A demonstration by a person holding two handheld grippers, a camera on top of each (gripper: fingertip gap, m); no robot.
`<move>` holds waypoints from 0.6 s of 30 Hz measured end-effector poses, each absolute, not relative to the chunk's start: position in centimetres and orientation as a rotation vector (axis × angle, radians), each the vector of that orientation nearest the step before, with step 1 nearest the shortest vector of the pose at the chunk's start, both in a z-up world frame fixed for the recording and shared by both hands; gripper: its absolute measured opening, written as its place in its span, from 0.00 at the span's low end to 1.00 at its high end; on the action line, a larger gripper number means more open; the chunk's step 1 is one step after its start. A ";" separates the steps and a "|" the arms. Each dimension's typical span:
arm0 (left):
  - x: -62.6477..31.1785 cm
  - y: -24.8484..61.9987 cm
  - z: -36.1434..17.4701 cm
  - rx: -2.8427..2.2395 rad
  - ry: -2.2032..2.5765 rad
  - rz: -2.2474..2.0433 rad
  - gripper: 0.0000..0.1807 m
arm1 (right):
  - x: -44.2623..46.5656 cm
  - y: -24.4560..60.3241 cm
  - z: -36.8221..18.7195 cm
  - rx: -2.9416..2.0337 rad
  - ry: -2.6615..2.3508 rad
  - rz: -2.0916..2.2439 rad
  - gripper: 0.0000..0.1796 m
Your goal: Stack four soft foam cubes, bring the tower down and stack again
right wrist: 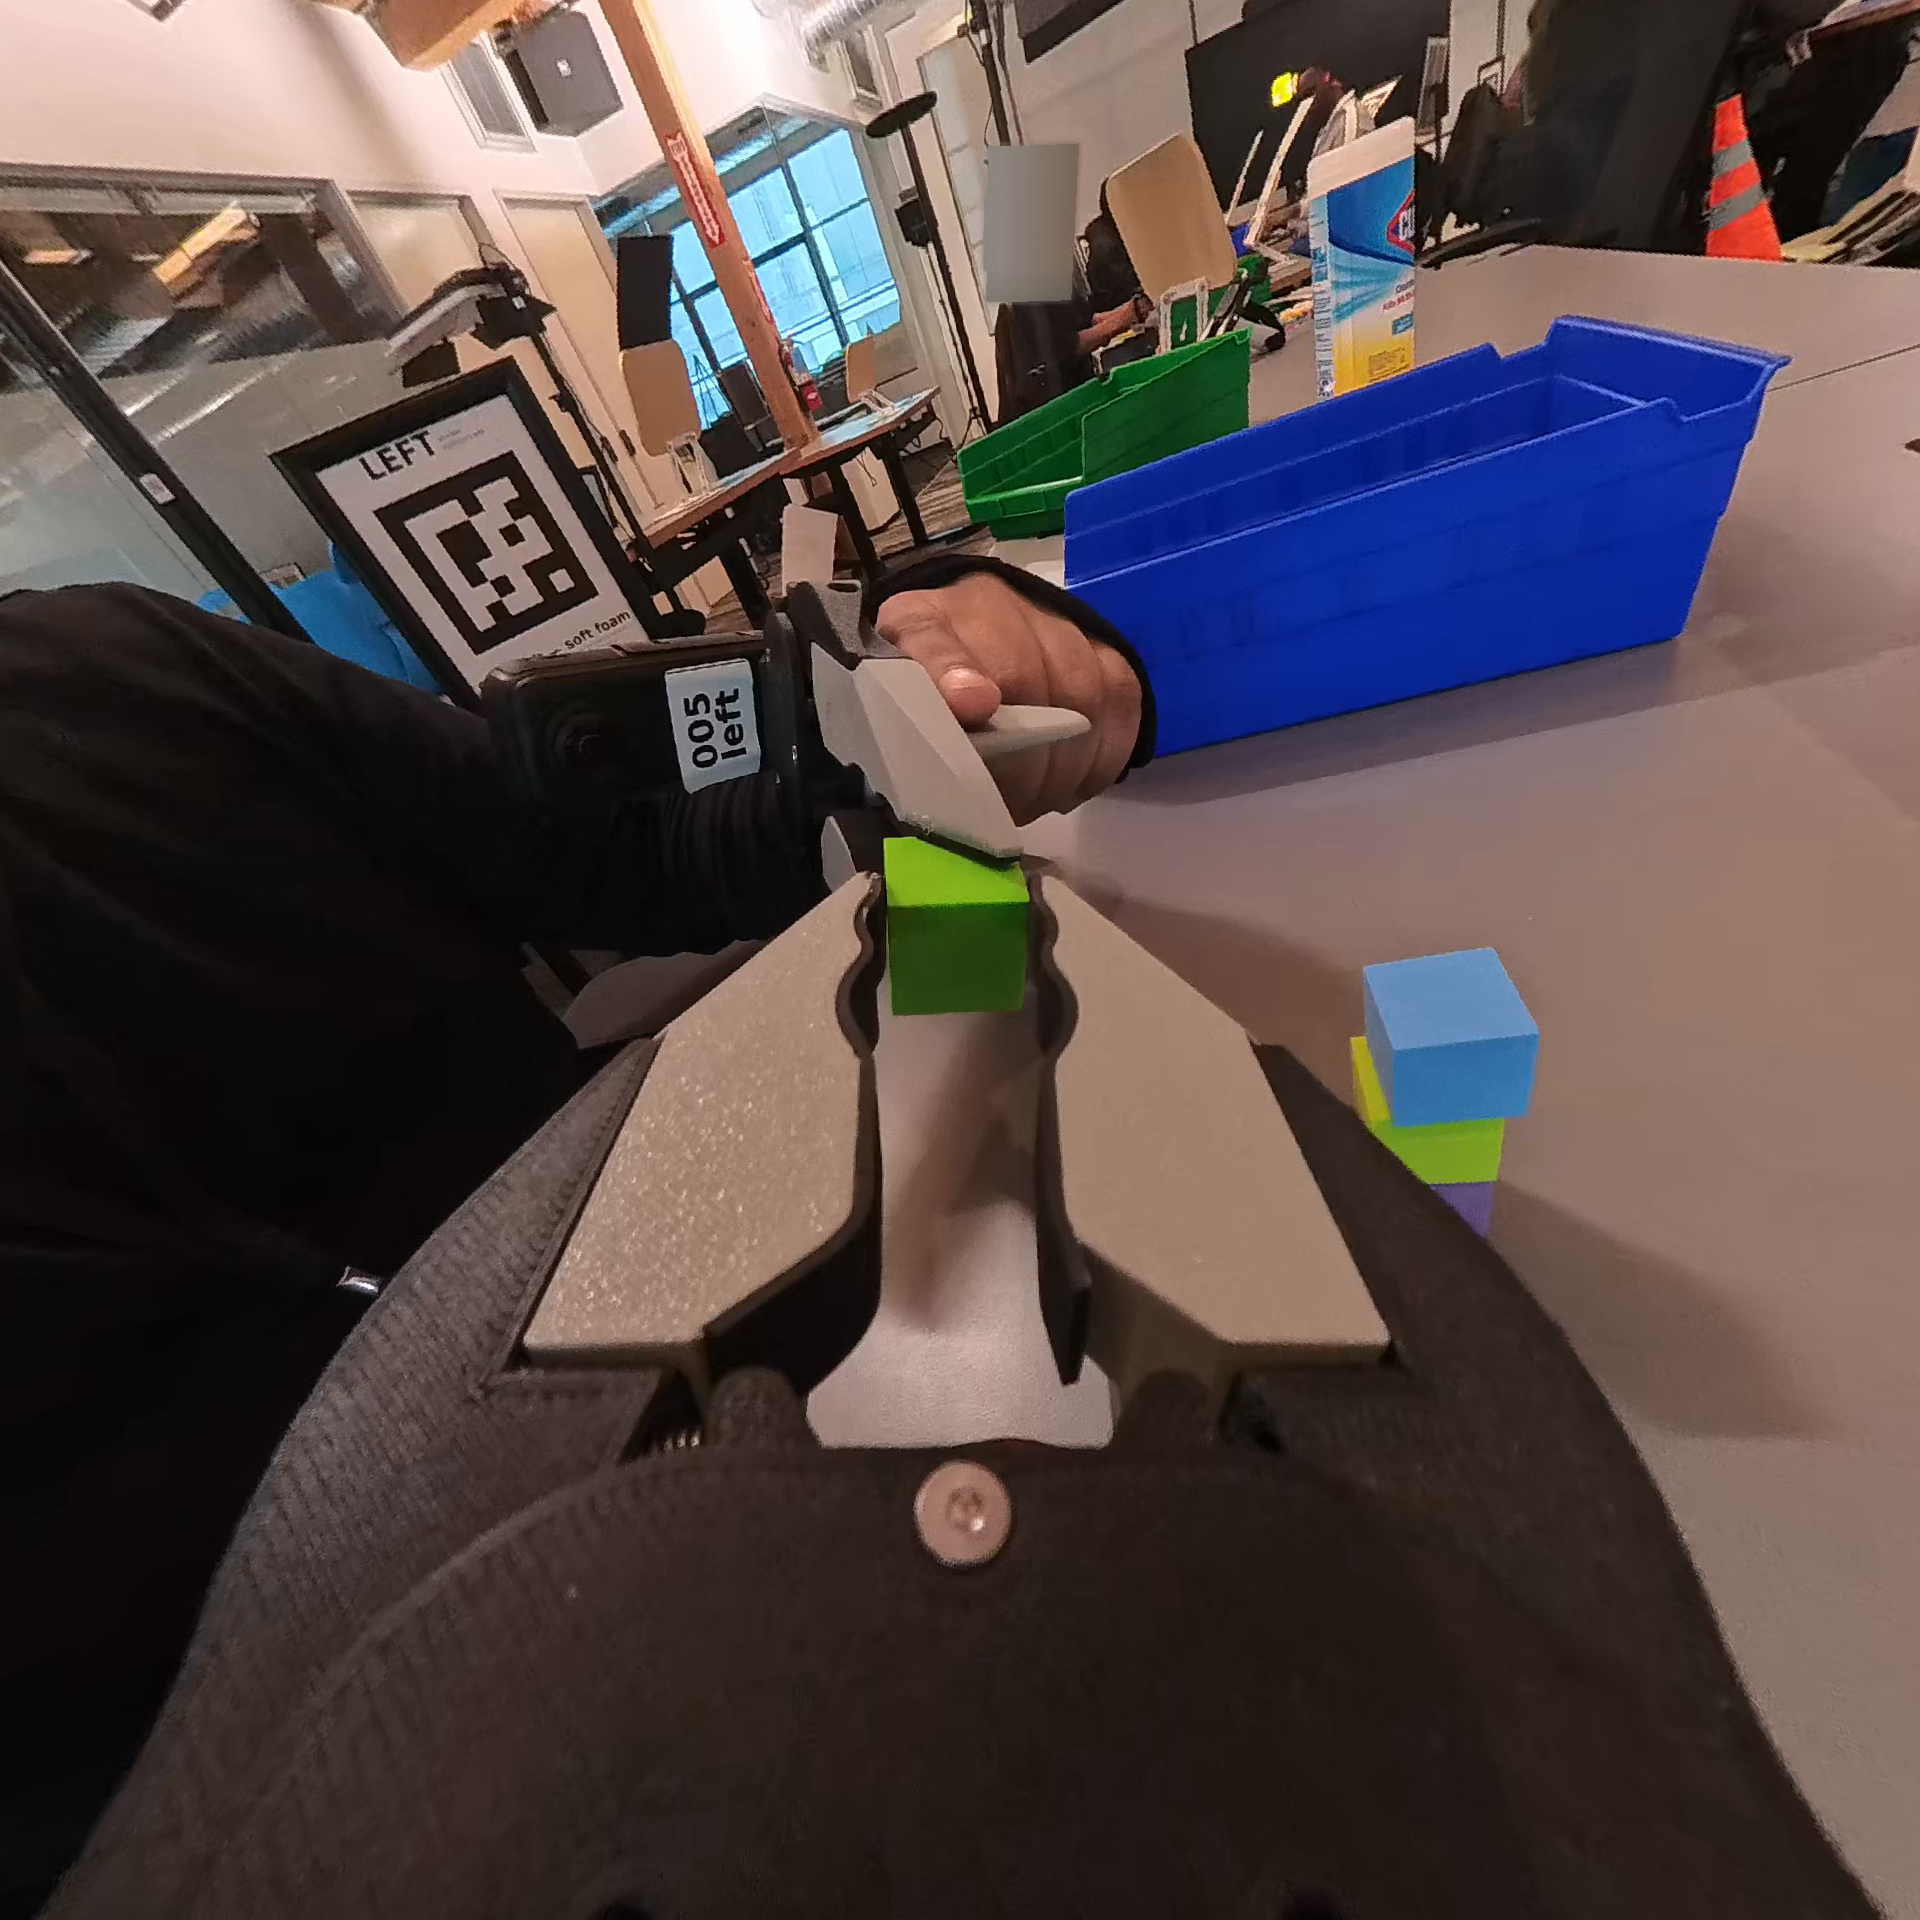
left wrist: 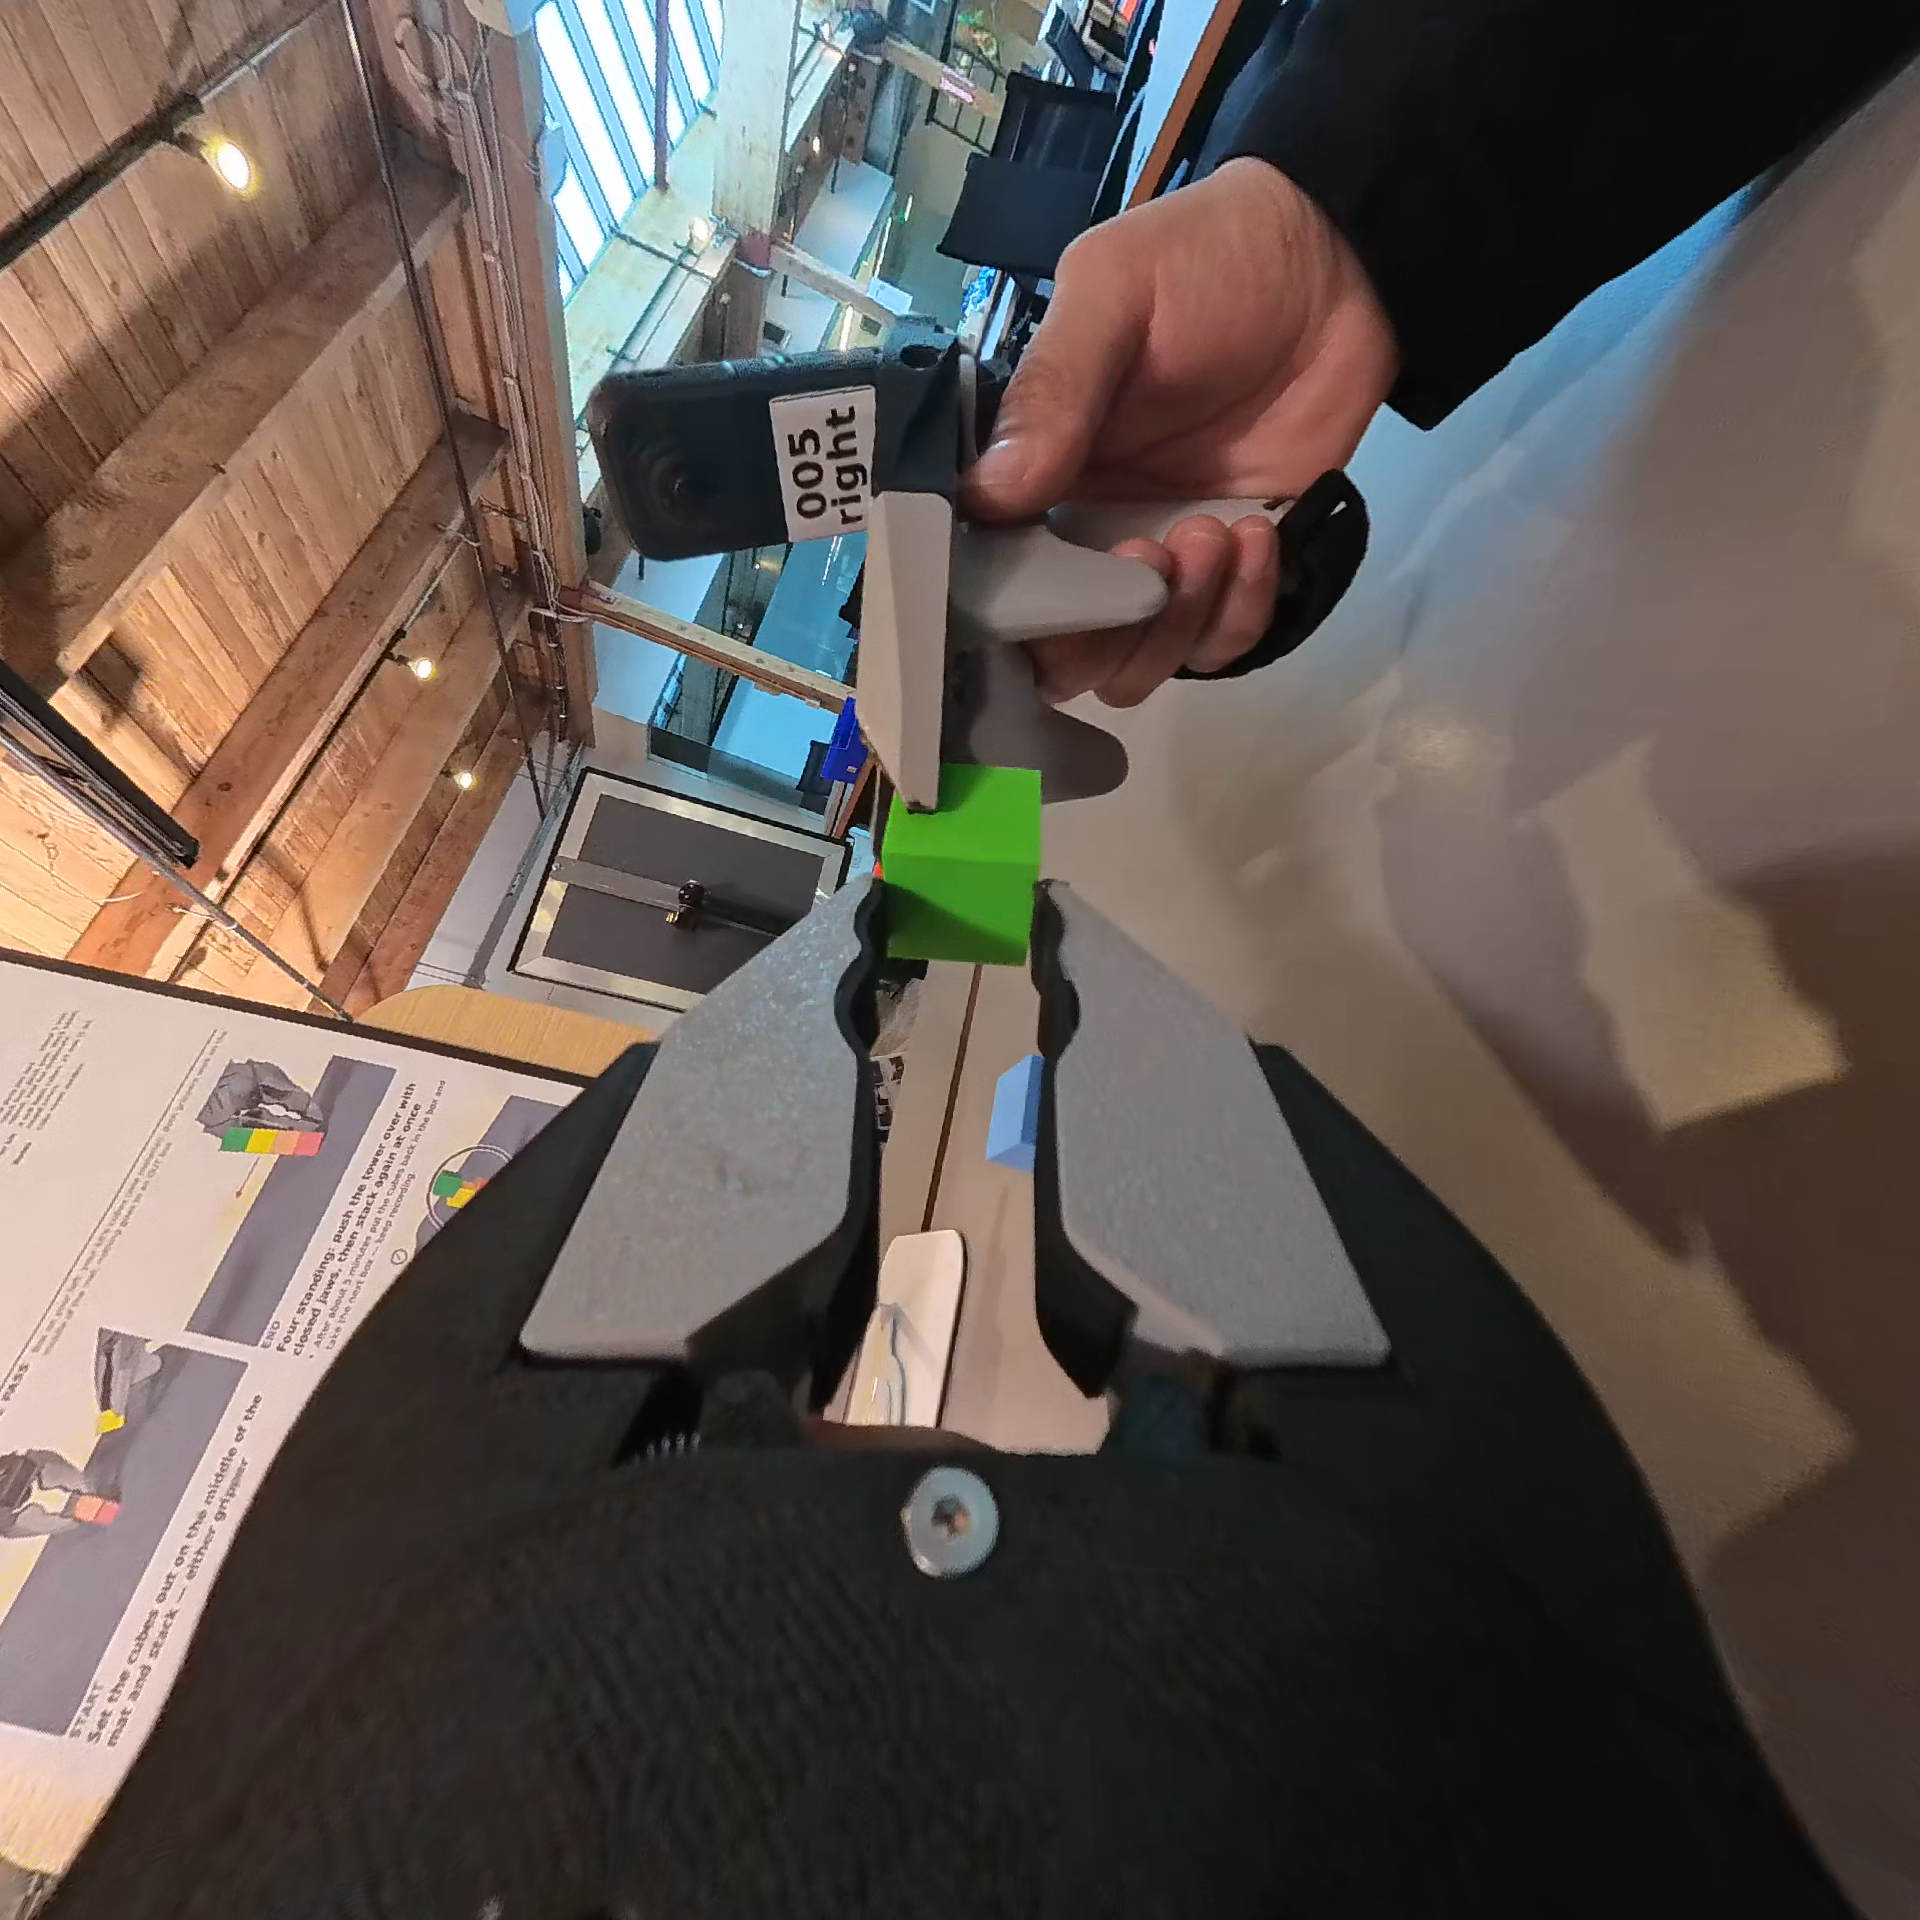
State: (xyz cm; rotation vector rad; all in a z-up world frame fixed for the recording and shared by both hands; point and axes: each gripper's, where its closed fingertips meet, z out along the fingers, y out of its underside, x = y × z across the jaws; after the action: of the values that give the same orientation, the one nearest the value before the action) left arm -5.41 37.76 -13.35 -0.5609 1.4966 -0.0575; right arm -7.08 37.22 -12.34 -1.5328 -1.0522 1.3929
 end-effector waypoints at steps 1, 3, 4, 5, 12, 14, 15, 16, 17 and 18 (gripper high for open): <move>-5.4 37.8 -13.4 -0.560 1.496 -0.056 0.14 | -7.0 37.2 -12.4 -1.533 -1.051 1.395 0.14; -5.4 37.8 -13.4 -0.558 1.498 -0.050 0.14 | -7.0 37.2 -12.4 -1.537 -1.053 1.397 0.14; -5.4 37.8 -13.4 -0.556 1.496 -0.044 0.14 | -7.0 37.2 -12.4 -1.540 -1.052 1.398 0.14; -5.4 37.8 -13.4 -0.553 1.495 -0.037 0.14 | -7.0 37.3 -12.5 -1.542 -1.050 1.400 0.14; -5.5 38.0 -13.5 -0.530 1.504 0.016 0.14 | -7.0 37.3 -12.8 -1.557 -1.049 1.414 0.14; -5.5 38.0 -13.5 -0.533 1.502 0.020 0.14 | -6.9 37.4 -12.8 -1.556 -1.054 1.404 0.14; -5.5 38.2 -13.6 -0.542 1.498 0.022 0.14 | -6.9 37.5 -12.7 -1.552 -1.058 1.383 0.13; -5.5 38.3 -13.5 -0.558 1.492 0.021 0.14 | -6.9 37.6 -12.7 -1.547 -1.057 1.354 0.13; -5.6 38.5 -13.5 -0.578 1.482 0.008 0.14 | -7.0 37.7 -12.6 -1.543 -1.055 1.329 0.13; -5.7 38.6 -13.4 -0.604 1.467 -0.020 0.15 | -7.0 37.8 -12.5 -1.537 -1.052 1.311 0.13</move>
State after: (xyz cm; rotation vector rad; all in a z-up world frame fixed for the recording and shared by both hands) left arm -5.69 38.56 -13.41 -0.6037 1.4667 -0.0201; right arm -6.97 37.85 -12.52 -1.5371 -1.0523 1.3115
